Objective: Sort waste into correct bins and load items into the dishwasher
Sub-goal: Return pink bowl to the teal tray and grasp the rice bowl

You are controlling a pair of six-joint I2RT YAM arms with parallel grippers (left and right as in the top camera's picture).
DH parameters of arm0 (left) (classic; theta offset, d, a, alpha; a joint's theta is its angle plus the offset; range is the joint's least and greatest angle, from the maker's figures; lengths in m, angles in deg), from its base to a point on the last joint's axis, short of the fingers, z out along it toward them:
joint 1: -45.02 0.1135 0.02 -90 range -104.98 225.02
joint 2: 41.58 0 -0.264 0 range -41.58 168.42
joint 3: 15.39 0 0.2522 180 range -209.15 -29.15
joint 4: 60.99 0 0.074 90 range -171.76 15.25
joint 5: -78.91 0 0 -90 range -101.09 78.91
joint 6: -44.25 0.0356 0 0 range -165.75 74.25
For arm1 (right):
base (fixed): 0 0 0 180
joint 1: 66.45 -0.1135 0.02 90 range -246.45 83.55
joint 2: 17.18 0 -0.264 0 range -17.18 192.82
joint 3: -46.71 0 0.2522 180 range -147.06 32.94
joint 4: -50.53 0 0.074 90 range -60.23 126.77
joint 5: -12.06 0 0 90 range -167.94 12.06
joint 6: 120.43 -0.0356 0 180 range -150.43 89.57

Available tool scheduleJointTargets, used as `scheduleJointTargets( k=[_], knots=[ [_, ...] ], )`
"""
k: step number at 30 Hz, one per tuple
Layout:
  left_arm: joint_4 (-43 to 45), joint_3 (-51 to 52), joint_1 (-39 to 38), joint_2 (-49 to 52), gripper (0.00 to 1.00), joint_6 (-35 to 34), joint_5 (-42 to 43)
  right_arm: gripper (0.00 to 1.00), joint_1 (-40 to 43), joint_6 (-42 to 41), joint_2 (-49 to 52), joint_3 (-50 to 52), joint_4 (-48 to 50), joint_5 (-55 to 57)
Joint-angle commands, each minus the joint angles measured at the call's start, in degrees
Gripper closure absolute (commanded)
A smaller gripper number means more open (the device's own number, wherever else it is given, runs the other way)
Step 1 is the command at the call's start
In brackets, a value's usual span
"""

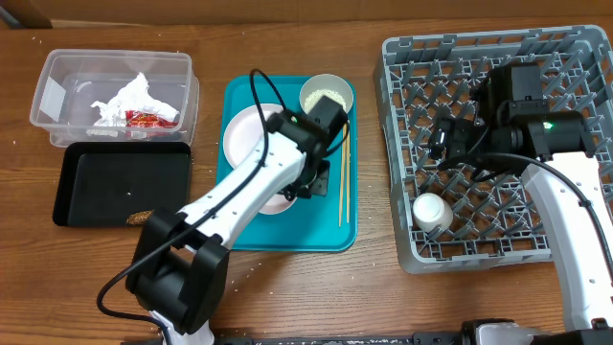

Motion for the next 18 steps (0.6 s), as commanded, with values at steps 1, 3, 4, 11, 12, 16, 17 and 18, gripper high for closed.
scheduleJointTargets(
  k=[1, 3, 4, 11, 12, 16, 17, 18],
  knots=[
    [2.4, 3.7, -1.5, 0.5, 0.84, -1.9, -2.3, 0.02, 0.3, 0.5, -1.6, -0.2, 0.1, 0.3],
    [3.5, 4.8, -1.6, 0.5, 0.70, -2.1, -2.3, 0.02, 0.3, 0.5, -1.6, -0.2, 0.1, 0.3],
    [3.8, 5.1, -1.6, 0.5, 0.63, -2.1, -2.3, 0.02, 0.3, 0.5, -1.6, -0.2, 0.1, 0.3],
    [3.0, 0.9, -0.9, 0.5, 0.57, -0.5, -2.3, 0.02, 0.3, 0.5, -1.6, -0.2, 0.1, 0.3],
    [2.9, -1.1, -0.7, 0.5, 0.57, 1.6, -2.3, 0.02, 0.3, 0.5, -1.6, -0.2, 0.1, 0.3],
    [5.6, -9.6, -0.3, 0.5, 0.50, 14.9, -2.6, 0.02, 0.3, 0.5, -1.6, -0.2, 0.1, 0.3],
    [7.3, -10.9, -0.1, 0.5, 0.46, 18.0, -2.6, 0.02, 0.3, 0.5, -1.6, -0.2, 0.1, 0.3],
    [9.4, -11.7, 0.0, 0.5, 0.43, 20.9, -2.5, 0.02, 0.3, 0.5, -1.6, -0.2, 0.1, 0.3]
  ],
)
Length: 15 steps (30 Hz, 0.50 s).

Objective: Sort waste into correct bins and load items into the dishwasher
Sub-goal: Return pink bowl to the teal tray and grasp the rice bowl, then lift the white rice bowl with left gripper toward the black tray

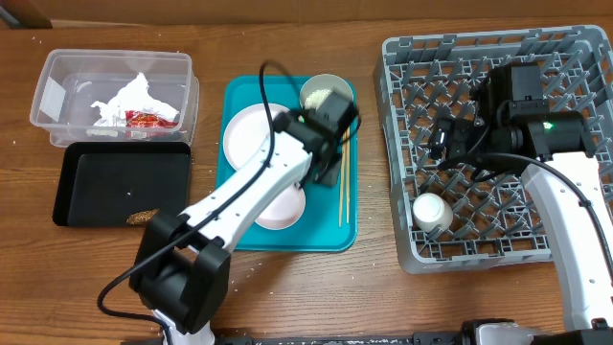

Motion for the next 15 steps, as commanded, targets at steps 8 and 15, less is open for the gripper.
scheduleJointTargets(
  k=[8, 15],
  knots=[
    [18.9, -4.6, 3.0, 5.6, 0.40, 36.0, 1.1, 0.02, 0.3, 0.5, -1.6, -0.2, -0.3, 0.3],
    [23.1, -4.6, 3.2, 13.6, 0.41, 52.0, 1.9, 0.02, 0.3, 0.5, -1.6, -0.2, -0.3, 0.3]
  ],
)
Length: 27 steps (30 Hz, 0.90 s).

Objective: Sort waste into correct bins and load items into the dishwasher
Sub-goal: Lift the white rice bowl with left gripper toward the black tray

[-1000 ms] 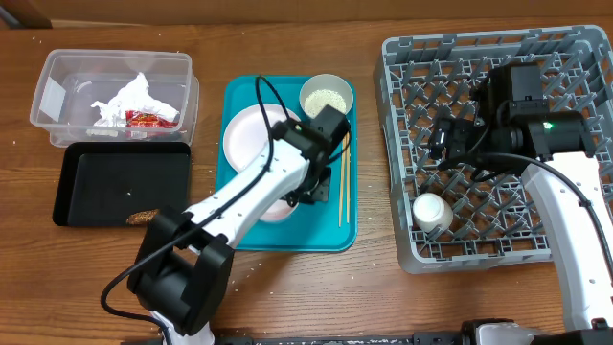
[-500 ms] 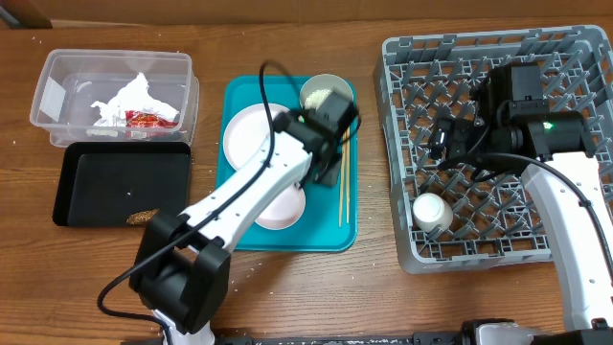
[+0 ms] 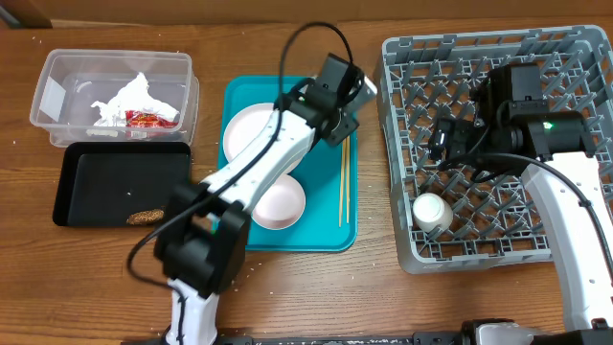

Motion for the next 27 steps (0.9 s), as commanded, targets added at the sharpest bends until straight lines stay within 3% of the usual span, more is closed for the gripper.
scheduleJointTargets(
  k=[1, 14, 19, 27],
  knots=[
    [1.5, -0.4, 0.1, 4.2, 0.41, 11.4, 0.7, 0.02, 0.3, 0.5, -1.6, -0.2, 0.1, 0.3],
    [9.4, -0.4, 0.6, 8.9, 0.41, 11.4, -3.1, 0.02, 0.3, 0.5, -1.6, -0.2, 0.1, 0.3],
    [8.2, -0.4, 0.5, 9.8, 0.57, 11.4, -3.1, 0.02, 0.3, 0.5, -1.6, -0.2, 0.1, 0.6],
    [7.9, -0.4, 0.5, 9.9, 0.67, 10.1, -3.1, 0.02, 0.3, 0.5, -1.6, -0.2, 0.1, 1.2]
  ],
)
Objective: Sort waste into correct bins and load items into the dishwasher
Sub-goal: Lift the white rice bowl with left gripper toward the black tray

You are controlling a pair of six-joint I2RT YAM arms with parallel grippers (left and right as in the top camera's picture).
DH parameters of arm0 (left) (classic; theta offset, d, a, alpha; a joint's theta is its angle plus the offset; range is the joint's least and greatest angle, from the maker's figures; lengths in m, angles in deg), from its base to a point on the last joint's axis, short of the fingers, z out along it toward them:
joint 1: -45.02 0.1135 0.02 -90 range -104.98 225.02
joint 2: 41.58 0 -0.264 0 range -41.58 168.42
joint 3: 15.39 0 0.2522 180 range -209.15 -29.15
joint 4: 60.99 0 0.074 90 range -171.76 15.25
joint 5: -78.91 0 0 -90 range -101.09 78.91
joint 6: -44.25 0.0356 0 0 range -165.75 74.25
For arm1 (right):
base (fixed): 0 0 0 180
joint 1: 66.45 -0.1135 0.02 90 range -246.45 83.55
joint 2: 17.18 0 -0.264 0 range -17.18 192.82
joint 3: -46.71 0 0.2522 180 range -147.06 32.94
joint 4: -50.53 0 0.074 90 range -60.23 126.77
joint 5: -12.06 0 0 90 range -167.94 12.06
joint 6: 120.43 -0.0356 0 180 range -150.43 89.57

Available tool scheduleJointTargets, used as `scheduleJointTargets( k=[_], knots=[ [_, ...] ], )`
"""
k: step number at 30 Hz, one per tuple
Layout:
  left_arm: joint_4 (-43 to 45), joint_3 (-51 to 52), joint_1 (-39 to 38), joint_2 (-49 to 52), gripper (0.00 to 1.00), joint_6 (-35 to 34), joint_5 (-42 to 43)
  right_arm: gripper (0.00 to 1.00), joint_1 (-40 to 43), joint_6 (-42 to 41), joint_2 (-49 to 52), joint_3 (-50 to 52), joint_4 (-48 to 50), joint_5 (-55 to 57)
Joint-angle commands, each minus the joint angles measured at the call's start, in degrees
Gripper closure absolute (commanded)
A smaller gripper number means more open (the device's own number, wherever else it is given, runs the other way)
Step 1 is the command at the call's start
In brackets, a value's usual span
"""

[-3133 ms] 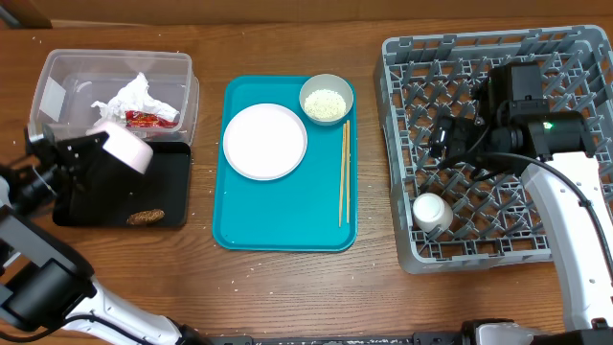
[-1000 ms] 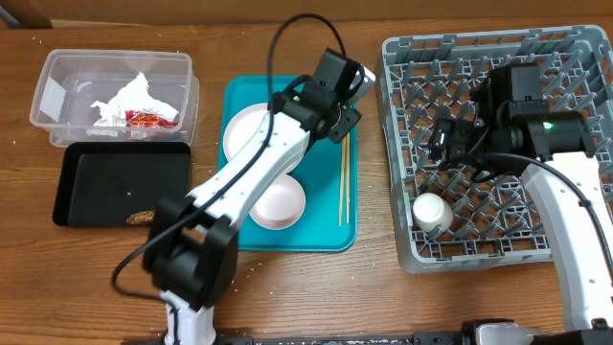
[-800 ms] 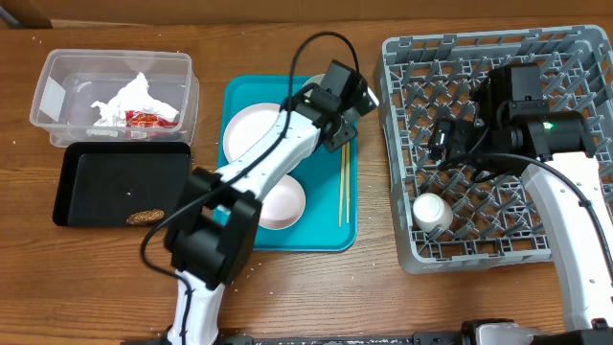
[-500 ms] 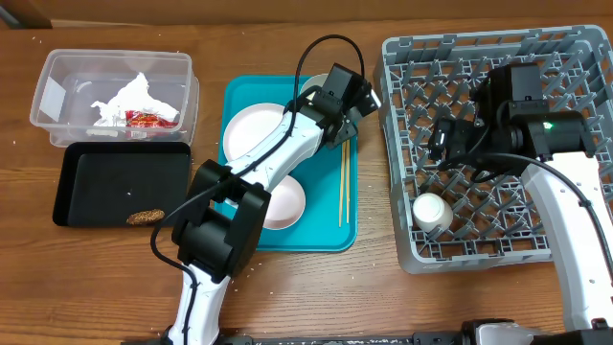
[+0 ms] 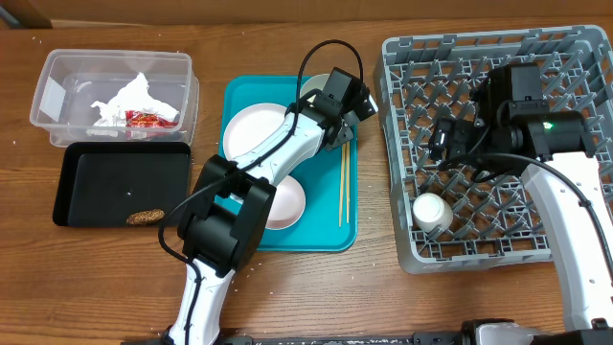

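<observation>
The teal tray (image 5: 239, 235) holds a white plate (image 5: 247, 134), a pale pink bowl (image 5: 285, 203) and a pair of chopsticks (image 5: 342, 187). At its far right corner stands a green cup (image 5: 310, 88), of which only the left rim shows. My left gripper (image 5: 345, 98) is right over that cup, and its fingers are hidden beneath the wrist. My right gripper (image 5: 445, 139) hangs over the grey dish rack (image 5: 402, 144), open and empty. A white cup (image 5: 431, 211) lies in the rack's near left part.
At the far left a clear bin (image 5: 57, 72) holds crumpled paper and a red wrapper. In front of it a black tray (image 5: 86, 182) carries a brown food scrap (image 5: 144, 217). The left arm's links cross the tray from the front.
My left gripper stays over the green cup, shifted slightly toward me, so a sliver of the rim shows again. The arm's elbow has swung in over the tray. The right arm has not moved.
My left gripper was low at the pink bowl in the tray's middle. Then it stood further back beside the green cup, with the bowl left in place. Then it covered the cup at the tray's far corner, where it remains. The right arm stayed still over the rack.
</observation>
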Motion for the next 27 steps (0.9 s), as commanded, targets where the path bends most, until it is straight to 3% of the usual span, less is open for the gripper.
scheduleJointTargets(
  k=[1, 9, 13, 20, 24, 27],
  knots=[
    [-0.4, -0.4, 0.2, 0.6, 0.70, -0.4, -0.3, 0.02, 0.3, 0.5, -1.6, -0.2, 0.1, 0.9],
    [-1.9, -0.3, 0.2, 0.6, 0.83, -1.3, 0.7, 0.02, 0.3, 0.5, -1.6, -0.2, -0.1, 0.9],
    [-2.2, -0.3, 0.2, 0.6, 0.96, -2.2, 1.0, 0.02, 0.3, 0.5, -1.6, -0.2, -0.2, 0.9],
    [-1.2, -0.9, 0.2, 0.6, 0.96, -5.4, 0.9, 0.02, 0.3, 0.5, -1.6, -0.2, -0.4, 0.9],
    [-4.0, -4.5, 0.2, -0.4, 0.96, -12.8, -1.9, 0.02, 0.3, 0.5, -1.6, -0.2, -0.5, 1.0],
    [-12.5, -10.3, 0.3, -2.3, 0.96, -21.9, -3.4, 0.02, 0.3, 0.5, -1.6, -0.2, -0.6, 0.9]
  ],
)
